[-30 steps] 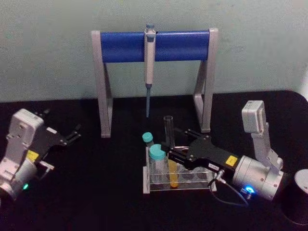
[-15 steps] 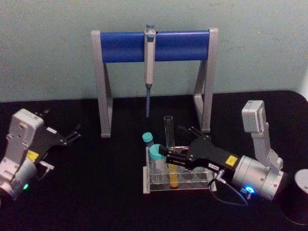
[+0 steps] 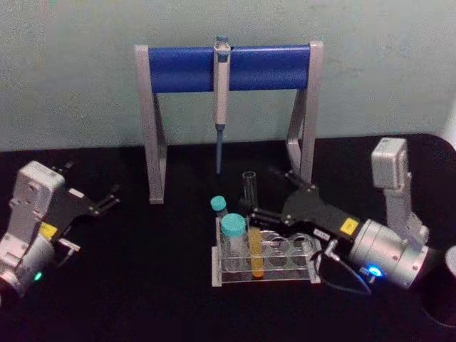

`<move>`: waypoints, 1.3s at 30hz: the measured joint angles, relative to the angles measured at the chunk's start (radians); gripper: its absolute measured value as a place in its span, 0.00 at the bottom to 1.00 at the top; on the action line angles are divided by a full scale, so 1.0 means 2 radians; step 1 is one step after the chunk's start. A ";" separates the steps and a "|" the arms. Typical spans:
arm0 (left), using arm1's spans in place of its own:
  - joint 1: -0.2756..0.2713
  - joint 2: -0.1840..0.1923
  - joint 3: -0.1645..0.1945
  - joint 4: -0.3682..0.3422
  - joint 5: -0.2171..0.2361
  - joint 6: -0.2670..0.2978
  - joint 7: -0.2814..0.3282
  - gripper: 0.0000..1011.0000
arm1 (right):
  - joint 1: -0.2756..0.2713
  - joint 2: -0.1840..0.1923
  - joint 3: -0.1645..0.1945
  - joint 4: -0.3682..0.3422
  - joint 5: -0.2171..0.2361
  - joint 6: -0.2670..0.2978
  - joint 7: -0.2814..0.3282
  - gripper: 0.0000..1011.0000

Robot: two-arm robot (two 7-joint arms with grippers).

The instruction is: Pick up the test tube from the test tube rack, shake it, then place it back into the test tube rack.

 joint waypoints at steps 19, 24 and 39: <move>0.000 0.000 0.000 0.000 0.000 0.000 0.000 0.99 | -0.077 -0.025 0.088 -0.069 -0.093 -0.082 -0.167 0.99; 0.000 0.000 0.000 0.000 0.000 0.000 0.000 0.99 | -0.097 -0.036 0.107 -0.065 -0.124 -0.056 -0.227 0.99; 0.000 0.000 0.000 0.000 0.000 0.000 0.000 0.99 | -0.118 -0.069 0.128 -0.011 -0.147 -0.008 -0.276 0.99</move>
